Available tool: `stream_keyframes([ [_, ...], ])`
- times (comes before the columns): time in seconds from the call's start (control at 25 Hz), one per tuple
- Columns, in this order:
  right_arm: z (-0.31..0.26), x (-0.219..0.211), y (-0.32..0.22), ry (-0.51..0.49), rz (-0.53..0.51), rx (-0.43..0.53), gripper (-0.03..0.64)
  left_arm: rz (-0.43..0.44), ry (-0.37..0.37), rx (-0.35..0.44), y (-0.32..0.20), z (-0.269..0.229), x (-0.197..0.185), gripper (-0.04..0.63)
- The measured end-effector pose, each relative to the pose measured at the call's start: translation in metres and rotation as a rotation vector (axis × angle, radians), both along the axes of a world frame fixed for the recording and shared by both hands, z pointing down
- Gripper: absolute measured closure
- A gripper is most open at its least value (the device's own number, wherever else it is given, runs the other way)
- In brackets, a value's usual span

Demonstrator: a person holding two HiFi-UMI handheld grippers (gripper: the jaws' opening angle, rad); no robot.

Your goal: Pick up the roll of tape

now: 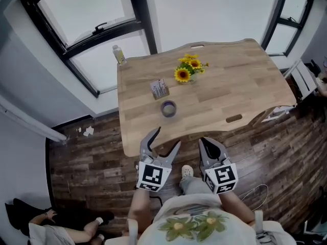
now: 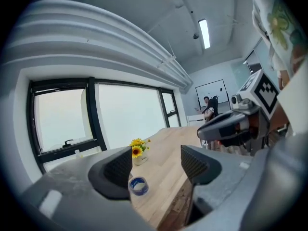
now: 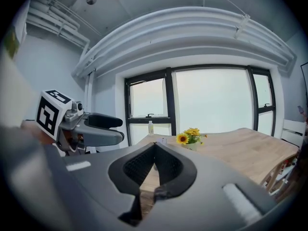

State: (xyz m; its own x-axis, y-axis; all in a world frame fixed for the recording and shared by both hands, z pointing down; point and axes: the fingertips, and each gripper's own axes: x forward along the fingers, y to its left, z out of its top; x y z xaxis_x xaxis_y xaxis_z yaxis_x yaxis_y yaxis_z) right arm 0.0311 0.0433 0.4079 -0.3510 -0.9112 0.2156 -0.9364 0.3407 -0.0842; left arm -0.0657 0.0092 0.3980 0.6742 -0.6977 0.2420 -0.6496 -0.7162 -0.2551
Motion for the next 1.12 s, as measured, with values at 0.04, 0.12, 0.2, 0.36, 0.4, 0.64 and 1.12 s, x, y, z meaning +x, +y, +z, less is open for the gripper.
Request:
stream_keyframes([
  [0.04,0.001,0.002,-0.004,-0.001,0.001,-0.002,0.617,0.003,-0.011,-0.001,-0.005,0.002,0.002,0.278],
  [0.12,0.002,0.004,-0.013,-0.004,0.003,-0.004,0.617,0.010,-0.027,-0.007,-0.015,0.006,0.004,0.275],
  [0.2,0.003,0.006,-0.022,-0.006,0.002,-0.008,0.617,0.007,-0.039,-0.020,-0.023,0.014,0.005,0.273],
  [0.36,0.009,0.008,-0.039,-0.008,-0.007,-0.019,0.617,-0.011,-0.065,-0.051,-0.040,0.032,0.005,0.273],
  [0.4,0.010,0.009,-0.044,-0.008,-0.010,-0.022,0.617,-0.011,-0.069,-0.055,-0.045,0.035,0.007,0.273],
  [0.64,0.014,0.016,-0.072,-0.011,-0.031,-0.032,0.617,-0.023,-0.096,-0.084,-0.075,0.048,0.014,0.272],
  [1.12,0.024,0.034,-0.107,-0.016,-0.050,-0.037,0.617,-0.026,-0.198,-0.131,-0.111,0.087,0.028,0.265],
])
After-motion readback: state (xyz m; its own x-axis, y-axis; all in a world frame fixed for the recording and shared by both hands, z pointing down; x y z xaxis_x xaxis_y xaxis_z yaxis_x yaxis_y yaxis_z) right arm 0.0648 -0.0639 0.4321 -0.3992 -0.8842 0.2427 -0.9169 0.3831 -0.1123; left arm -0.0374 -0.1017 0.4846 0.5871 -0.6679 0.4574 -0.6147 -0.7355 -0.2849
